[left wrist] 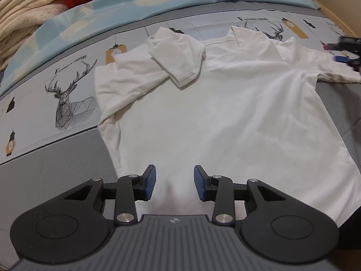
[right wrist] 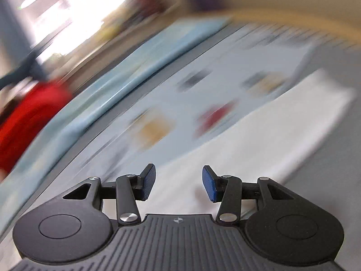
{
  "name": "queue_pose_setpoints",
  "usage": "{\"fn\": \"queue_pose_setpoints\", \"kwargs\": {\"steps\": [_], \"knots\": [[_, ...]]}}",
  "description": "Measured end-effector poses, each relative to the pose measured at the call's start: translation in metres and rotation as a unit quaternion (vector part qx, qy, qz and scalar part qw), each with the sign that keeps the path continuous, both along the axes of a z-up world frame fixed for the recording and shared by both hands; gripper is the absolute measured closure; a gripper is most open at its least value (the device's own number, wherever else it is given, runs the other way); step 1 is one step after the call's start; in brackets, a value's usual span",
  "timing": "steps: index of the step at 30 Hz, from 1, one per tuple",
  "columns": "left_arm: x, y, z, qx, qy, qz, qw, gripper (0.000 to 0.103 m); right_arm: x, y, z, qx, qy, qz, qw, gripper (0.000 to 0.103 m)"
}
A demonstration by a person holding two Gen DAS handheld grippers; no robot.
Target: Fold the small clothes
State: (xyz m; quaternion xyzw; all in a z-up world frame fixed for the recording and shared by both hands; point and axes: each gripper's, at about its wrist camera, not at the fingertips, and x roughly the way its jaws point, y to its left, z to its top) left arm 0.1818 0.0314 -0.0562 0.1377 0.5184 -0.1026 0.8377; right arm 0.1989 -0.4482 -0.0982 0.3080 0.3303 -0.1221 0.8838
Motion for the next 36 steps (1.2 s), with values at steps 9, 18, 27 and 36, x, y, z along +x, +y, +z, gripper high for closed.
{"fn": "queue_pose_setpoints", "kwargs": {"steps": [9,18,27,36], "knots": [[-0.007,0.027,0.001,-0.004,0.001,0.02,0.9998,0.062,0.048,0.093,-0.037,-0.136,0.128,0.165,0.968,0.078],[-0.001,0.068,0.002,-0.066,-0.044,0.09,0.9928,0.064,0.068,0.115,-0.034,-0.208,0.155,0.126,0.957,0.073],[0.061,0.073,0.014,-0.174,-0.106,0.131,0.9702,0.1,0.056,0.155,0.078,-0.096,0.031,0.119,0.988,0.072],[0.128,0.037,-0.049,-0.278,-0.042,0.161,0.946,0.089,0.041,0.165,0.063,-0.049,0.058,0.122,0.99,0.062]]}}
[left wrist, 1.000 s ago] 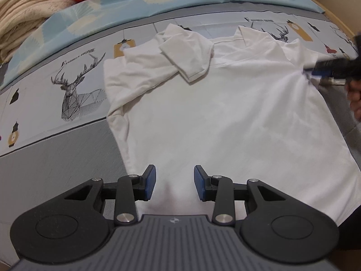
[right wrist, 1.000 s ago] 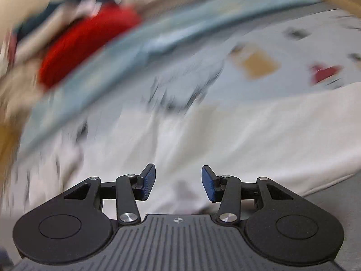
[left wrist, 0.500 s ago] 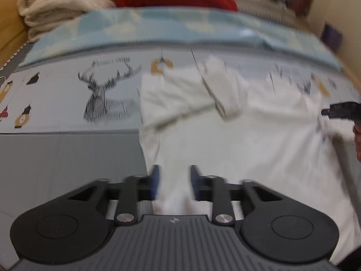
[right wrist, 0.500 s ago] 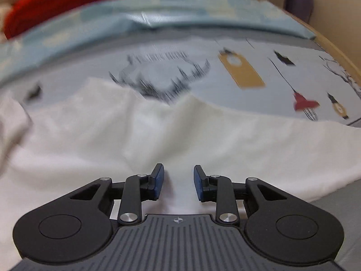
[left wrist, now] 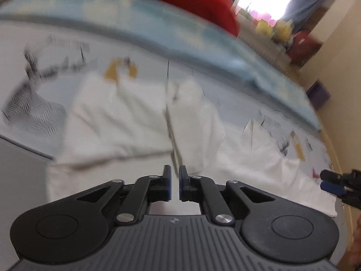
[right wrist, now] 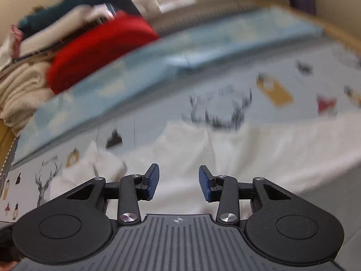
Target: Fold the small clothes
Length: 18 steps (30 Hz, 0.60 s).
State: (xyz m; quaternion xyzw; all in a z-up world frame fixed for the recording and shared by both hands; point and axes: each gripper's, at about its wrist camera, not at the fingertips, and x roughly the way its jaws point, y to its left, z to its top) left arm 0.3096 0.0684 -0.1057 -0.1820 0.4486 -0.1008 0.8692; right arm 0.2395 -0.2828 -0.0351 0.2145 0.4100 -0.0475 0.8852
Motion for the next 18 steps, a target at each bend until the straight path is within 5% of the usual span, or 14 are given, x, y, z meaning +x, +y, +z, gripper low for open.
{"fn": "queue_pose_setpoints", "kwargs": {"steps": [2,7,11,15,18], "knots": [[0.01,-0.011,-0.01,-0.01,-0.003,-0.011,0.9999,0.07,0.006,-0.001,-0.006,-0.017,0.022,0.001,1.0,0.062],[0.033,-0.023,-0.037,-0.012,0.023,0.01,0.9996,0.068,0.014,-0.004,-0.015,-0.032,0.043,0.016,0.998,0.062],[0.041,-0.021,-0.042,-0.027,0.022,0.001,0.9994,0.095,0.021,-0.008,-0.022,-0.036,0.053,0.019,0.998,0.062],[0.039,0.0,-0.01,0.033,-0.008,0.0,0.9994,0.098,0.024,-0.004,-0.023,-0.031,0.057,0.027,0.997,0.062],[0.035,0.047,0.014,0.085,-0.02,0.046,0.9951,0.098,0.025,0.0,-0.022,-0.028,0.059,0.036,0.997,0.062]]}}
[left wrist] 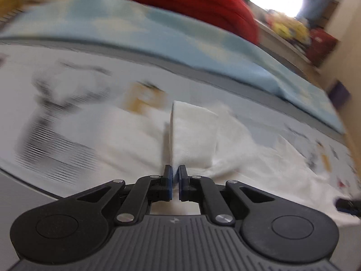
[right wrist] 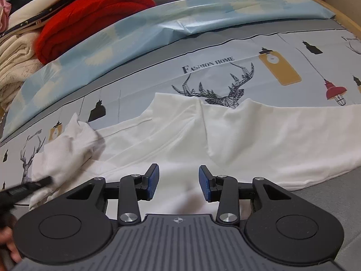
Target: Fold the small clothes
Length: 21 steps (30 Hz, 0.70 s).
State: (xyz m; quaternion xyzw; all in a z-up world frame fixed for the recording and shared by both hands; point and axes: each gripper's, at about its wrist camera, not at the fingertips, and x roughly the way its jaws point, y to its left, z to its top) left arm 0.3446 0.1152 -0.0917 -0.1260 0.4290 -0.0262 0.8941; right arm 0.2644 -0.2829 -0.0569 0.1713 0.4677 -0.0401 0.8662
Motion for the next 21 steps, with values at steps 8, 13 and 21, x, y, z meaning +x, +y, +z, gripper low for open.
{"fn": "queue_pose_setpoints", "kwargs": {"steps": [8,13,21], "knots": [[-0.037,0.186,-0.012,0.178,0.048,0.189,0.9645,0.098,-0.003,0.015,0.005,-0.013,0.001,0.021,1.0,0.062],[-0.071,0.288,-0.032,0.272,0.119,0.318,0.9007,0.098,-0.004,0.019,0.004,-0.028,0.002,0.019,0.999,0.062],[-0.089,0.314,-0.015,0.351,0.118,0.417,0.8304,0.095,-0.006,0.016,-0.002,-0.045,0.009,0.015,0.999,0.062]]}}
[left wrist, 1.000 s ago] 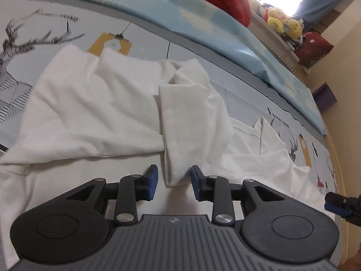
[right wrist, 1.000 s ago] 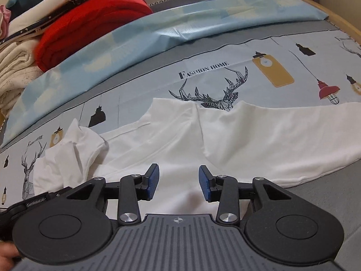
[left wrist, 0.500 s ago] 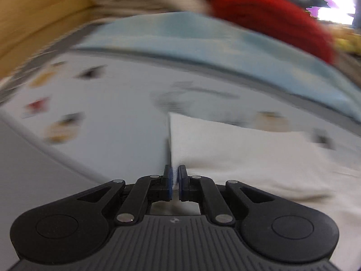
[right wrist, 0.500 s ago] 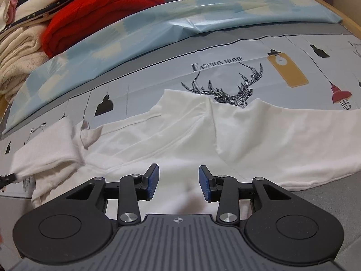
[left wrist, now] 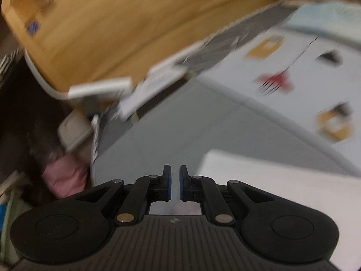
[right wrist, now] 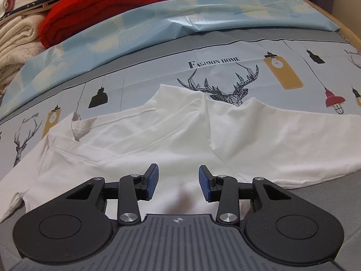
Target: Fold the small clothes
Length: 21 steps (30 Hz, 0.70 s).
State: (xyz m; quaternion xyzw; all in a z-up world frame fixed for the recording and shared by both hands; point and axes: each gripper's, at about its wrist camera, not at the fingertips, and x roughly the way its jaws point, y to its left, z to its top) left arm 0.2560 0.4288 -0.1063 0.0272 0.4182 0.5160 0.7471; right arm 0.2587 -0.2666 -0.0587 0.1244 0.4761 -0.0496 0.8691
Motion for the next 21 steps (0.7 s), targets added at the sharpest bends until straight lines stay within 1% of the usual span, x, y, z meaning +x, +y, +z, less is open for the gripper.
{"fn": "queue_pose_setpoints", "kwargs": {"steps": [1,2,3,4,5,6,7,8,9,10,11,12,13,14,15,16,17,18,19,21], "knots": [[0.007,-0.017,0.007,-0.007,-0.019,-0.035,0.9992,0.095,0.0,-0.002,-0.002,-0.002,0.0,-0.004,1.0,0.062],[0.014,-0.039,0.014,-0.029,-0.047,-0.085,0.9949,0.094,0.001,-0.004,-0.003,-0.003,0.002,-0.009,1.0,0.062],[0.02,-0.059,0.019,-0.056,-0.07,-0.137,0.9866,0.084,0.001,-0.006,-0.005,-0.003,0.005,-0.015,1.0,0.062],[0.028,-0.087,0.022,-0.095,-0.09,-0.204,0.9703,0.078,0.001,-0.009,-0.007,0.002,0.007,-0.021,1.0,0.062],[0.034,-0.111,0.023,-0.135,-0.101,-0.263,0.9499,0.069,0.001,-0.012,-0.008,0.008,0.01,-0.026,1.0,0.062],[0.04,-0.134,0.023,-0.182,-0.11,-0.319,0.9237,0.068,0.001,-0.015,-0.009,0.012,0.011,-0.03,0.999,0.062],[0.045,-0.158,0.022,-0.23,-0.117,-0.367,0.8937,0.068,0.001,-0.017,-0.01,0.016,0.013,-0.033,0.999,0.062],[0.049,-0.181,0.019,-0.271,-0.115,-0.407,0.8647,0.068,0.0,-0.019,-0.01,0.018,0.012,-0.036,0.999,0.062],[0.051,-0.203,0.016,-0.294,-0.104,-0.439,0.8423,0.068,0.0,-0.022,-0.009,0.018,0.011,-0.038,0.999,0.062],[0.052,-0.222,0.011,-0.305,-0.089,-0.47,0.8238,0.068,-0.001,-0.025,-0.008,0.017,0.009,-0.039,0.999,0.062],[0.05,-0.239,0.006,-0.307,-0.074,-0.492,0.8115,0.068,-0.002,-0.029,-0.007,0.018,0.008,-0.042,0.999,0.062],[0.05,-0.248,-0.001,-0.306,-0.057,-0.51,0.8019,0.069,-0.003,-0.034,-0.006,0.019,0.008,-0.045,0.999,0.062],[0.051,-0.253,-0.01,-0.301,-0.033,-0.521,0.7981,0.069,-0.004,-0.039,-0.005,0.021,0.007,-0.049,0.999,0.062],[0.052,-0.257,-0.024,-0.291,0.007,-0.512,0.8085,0.069,-0.006,-0.045,-0.003,0.022,0.006,-0.054,0.998,0.062],[0.054,-0.258,-0.032,-0.294,0.022,-0.496,0.8165,0.067,-0.008,-0.051,-0.001,0.022,0.004,-0.058,0.998,0.062],[0.053,-0.249,-0.031,-0.313,0.007,-0.482,0.8181,0.068,-0.01,-0.057,0.001,0.022,0.002,-0.063,0.998,0.062],[0.056,-0.243,-0.027,-0.333,0.008,-0.457,0.8246,0.068,-0.012,-0.064,0.003,0.022,-0.001,-0.068,0.997,0.062],[0.06,-0.238,-0.021,-0.346,0.011,-0.43,0.8341,0.068,-0.014,-0.071,0.005,0.022,-0.003,-0.073,0.997,0.062],[0.057,-0.241,-0.015,-0.351,0.007,-0.416,0.8389,0.068,-0.018,-0.077,0.008,0.022,-0.006,-0.078,0.997,0.062],[0.049,-0.244,0.001,-0.345,-0.007,-0.41,0.8442,0.068,-0.025,-0.09,0.014,0.023,-0.012,-0.09,0.996,0.062]]}}
